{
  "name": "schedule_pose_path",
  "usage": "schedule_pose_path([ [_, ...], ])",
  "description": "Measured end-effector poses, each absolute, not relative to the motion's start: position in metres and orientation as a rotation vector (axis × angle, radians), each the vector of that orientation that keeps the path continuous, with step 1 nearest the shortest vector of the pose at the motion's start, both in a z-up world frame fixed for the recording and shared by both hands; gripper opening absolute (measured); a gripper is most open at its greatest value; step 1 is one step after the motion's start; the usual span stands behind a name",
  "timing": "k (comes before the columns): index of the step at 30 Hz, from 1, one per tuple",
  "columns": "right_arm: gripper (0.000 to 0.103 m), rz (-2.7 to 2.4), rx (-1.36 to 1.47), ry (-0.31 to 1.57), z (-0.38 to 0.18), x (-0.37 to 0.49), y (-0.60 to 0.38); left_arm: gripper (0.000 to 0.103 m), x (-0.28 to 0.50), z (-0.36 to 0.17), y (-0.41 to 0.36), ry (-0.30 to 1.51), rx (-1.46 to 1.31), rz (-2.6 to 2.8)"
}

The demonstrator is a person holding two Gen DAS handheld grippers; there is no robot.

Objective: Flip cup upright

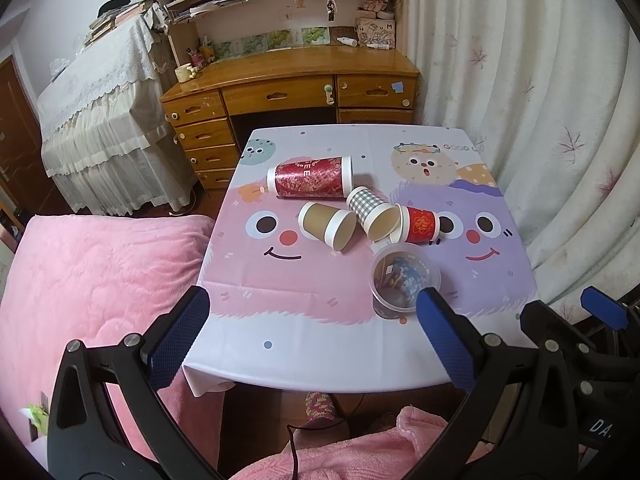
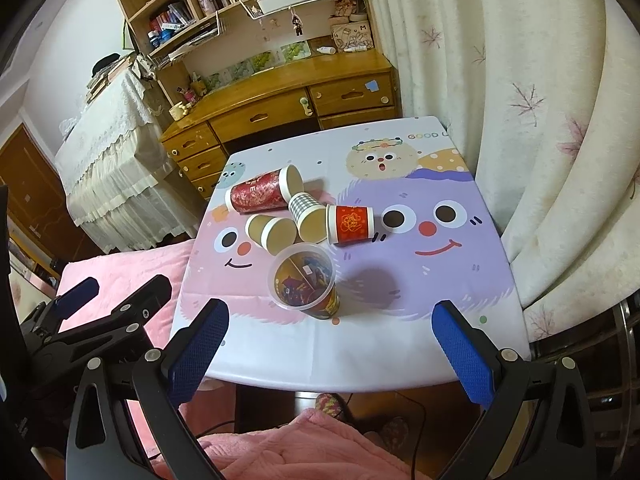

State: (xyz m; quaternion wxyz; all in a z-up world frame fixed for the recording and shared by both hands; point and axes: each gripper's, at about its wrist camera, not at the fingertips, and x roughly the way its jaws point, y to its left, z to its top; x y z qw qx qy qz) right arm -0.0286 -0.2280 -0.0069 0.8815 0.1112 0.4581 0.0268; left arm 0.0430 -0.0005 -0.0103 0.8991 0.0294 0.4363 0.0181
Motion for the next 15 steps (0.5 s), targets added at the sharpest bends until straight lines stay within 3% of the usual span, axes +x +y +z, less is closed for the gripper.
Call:
schedule_pose_path([
  [15,0.103,0.057,0.232,0.967,-0.0100,-0.0243,-0.2261,0.102,0.0413,-0.0127,0.0031,0.911,0.059,0.037],
])
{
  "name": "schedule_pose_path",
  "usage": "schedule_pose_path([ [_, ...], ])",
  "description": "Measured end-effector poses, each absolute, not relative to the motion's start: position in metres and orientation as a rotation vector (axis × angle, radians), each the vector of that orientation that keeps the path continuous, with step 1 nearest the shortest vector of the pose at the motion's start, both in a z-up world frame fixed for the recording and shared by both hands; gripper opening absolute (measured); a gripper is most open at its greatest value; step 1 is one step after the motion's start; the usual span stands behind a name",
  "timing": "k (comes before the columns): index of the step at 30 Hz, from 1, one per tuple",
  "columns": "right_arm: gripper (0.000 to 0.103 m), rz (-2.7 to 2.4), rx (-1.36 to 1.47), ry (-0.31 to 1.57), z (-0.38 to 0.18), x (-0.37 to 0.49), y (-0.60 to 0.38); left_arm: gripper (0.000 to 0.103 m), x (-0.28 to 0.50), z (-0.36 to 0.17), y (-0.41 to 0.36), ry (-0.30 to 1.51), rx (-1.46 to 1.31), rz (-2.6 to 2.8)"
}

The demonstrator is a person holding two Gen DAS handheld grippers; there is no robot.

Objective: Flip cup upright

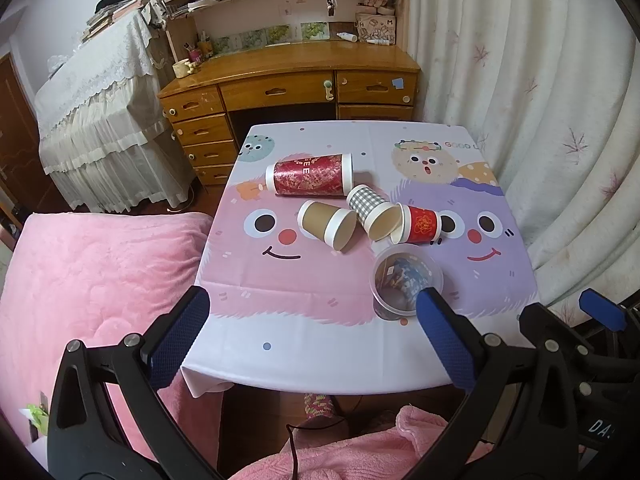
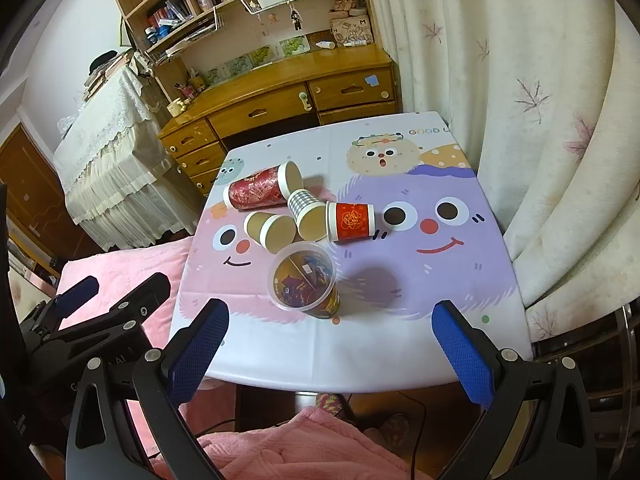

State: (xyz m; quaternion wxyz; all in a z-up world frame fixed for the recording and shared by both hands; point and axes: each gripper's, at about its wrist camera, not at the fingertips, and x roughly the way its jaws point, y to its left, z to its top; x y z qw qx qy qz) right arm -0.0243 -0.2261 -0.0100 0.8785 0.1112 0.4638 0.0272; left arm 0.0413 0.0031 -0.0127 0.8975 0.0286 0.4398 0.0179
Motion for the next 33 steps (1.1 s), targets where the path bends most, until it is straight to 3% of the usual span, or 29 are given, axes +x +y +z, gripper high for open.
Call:
schedule_pose_path([
  [33,0.103,0.072,0.232,0.976,-0.013,-0.005,-0.214,0.102,0.054,-0.016,0.014,0.922,0.060,0.047],
])
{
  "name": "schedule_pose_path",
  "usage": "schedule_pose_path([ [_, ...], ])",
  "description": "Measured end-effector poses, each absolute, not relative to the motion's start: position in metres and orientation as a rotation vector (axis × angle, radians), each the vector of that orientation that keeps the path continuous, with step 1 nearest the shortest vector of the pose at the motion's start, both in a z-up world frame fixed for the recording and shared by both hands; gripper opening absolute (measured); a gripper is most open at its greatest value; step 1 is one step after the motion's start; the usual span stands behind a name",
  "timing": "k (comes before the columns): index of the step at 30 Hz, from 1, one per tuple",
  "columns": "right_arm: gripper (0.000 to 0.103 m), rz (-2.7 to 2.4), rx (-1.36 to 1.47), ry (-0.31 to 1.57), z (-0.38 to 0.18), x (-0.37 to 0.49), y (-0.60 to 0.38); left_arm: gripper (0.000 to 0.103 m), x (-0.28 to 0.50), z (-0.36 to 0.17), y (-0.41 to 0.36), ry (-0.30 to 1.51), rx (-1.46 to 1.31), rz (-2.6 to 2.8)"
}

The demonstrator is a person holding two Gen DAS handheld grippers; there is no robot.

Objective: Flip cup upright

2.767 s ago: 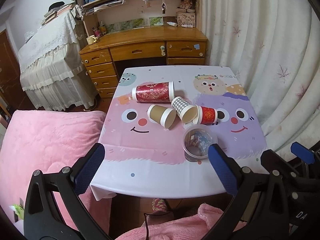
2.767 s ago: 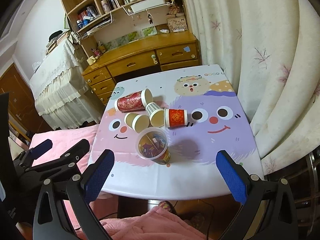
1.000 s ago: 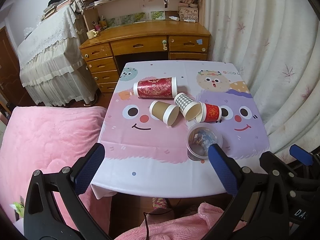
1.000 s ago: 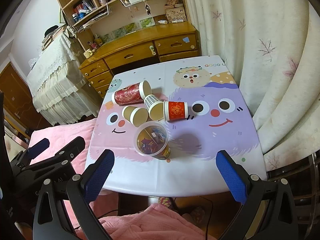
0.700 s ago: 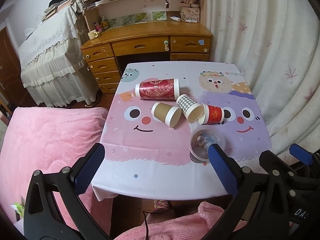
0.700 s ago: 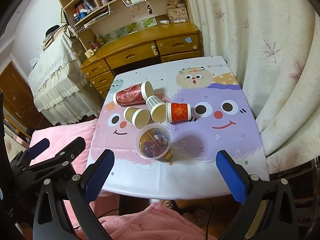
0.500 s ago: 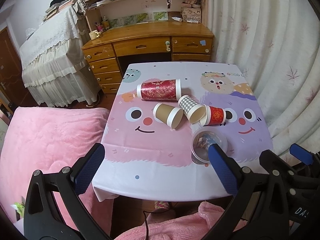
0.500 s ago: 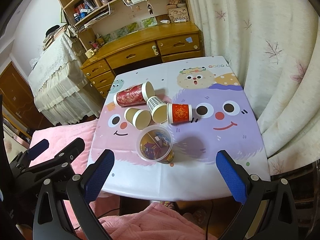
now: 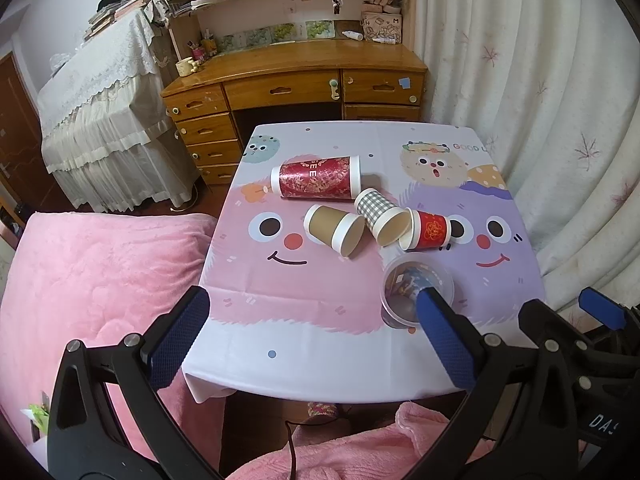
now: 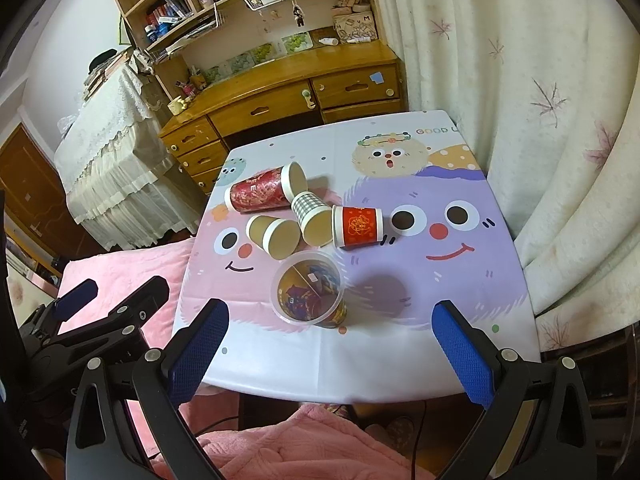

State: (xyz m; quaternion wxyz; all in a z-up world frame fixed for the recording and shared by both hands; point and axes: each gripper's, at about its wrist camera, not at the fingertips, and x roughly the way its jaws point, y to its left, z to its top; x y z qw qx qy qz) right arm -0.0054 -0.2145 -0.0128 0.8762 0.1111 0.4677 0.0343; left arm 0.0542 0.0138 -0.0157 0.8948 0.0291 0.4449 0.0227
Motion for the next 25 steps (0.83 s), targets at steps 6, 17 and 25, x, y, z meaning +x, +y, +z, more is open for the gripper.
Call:
schedule_pose_path([
  [6,0.103,0.071,0.234,0.982,-0.0142,-0.0052,-0.2155,0.102,0.0556,-0.0173,0.0132,0.929,0.060,0.046],
  [17,0.103,0.071,0.235,0.991,-0.0187,-0.0077,-0.2194,0.102,0.0583,-0.0158,0.0129,0.928,0.059,0.045],
  [25,0.103,0.067,0.240,0.996,-0.0197,-0.0063,-0.2208,0.102,0.0615,-0.0171,0.0125,0.931,0.058,0.044],
])
